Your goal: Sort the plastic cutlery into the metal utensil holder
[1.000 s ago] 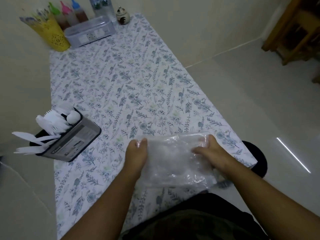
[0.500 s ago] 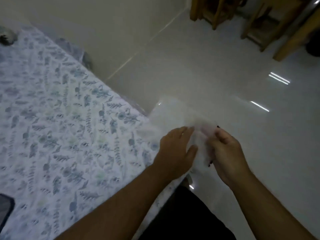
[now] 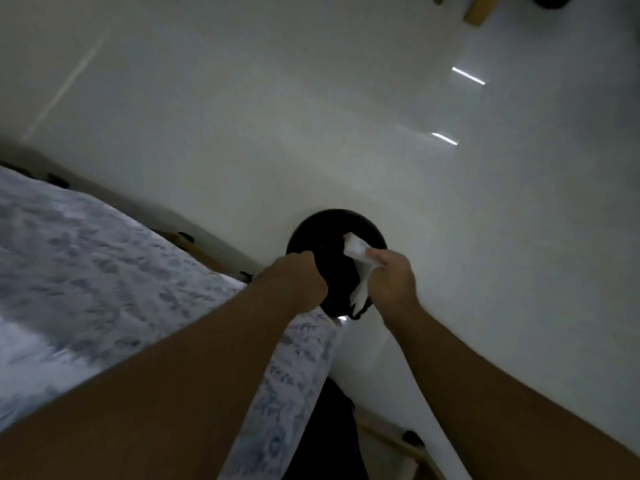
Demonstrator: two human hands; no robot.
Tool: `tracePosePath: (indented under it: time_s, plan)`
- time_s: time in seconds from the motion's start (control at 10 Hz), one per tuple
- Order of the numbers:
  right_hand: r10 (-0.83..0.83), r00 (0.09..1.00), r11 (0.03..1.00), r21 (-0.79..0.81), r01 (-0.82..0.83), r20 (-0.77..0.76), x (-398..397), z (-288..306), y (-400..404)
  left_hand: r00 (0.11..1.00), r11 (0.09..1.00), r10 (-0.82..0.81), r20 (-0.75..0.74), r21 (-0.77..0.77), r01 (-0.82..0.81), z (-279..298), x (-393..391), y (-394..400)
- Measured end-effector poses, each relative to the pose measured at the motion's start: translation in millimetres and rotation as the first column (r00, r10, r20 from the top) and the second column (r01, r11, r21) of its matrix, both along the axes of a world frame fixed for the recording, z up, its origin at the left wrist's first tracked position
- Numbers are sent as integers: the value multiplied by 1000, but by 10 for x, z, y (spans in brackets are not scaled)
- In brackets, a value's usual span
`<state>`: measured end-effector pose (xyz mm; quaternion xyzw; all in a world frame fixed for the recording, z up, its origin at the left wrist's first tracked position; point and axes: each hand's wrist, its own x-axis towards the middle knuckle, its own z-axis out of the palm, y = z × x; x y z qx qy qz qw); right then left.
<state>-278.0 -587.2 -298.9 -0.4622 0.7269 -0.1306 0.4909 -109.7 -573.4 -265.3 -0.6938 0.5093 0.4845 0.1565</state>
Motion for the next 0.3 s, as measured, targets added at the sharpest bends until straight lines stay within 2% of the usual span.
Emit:
tracePosePath:
  time_s: [0.1,0.2,0.3]
  plan:
    - [337,940,911,271,-310,-57,70,-469,-98,994,997,-74,87,9,73,-244,35,-44]
    - [531,834,794,430,-430,-148,121,-429,-118,990,989,-139,34,49,137,-319,92,-12]
    - [654,699,751,359,-554,-289,204,2,-66,976,977,-213,46,-19,214,-188,196,73]
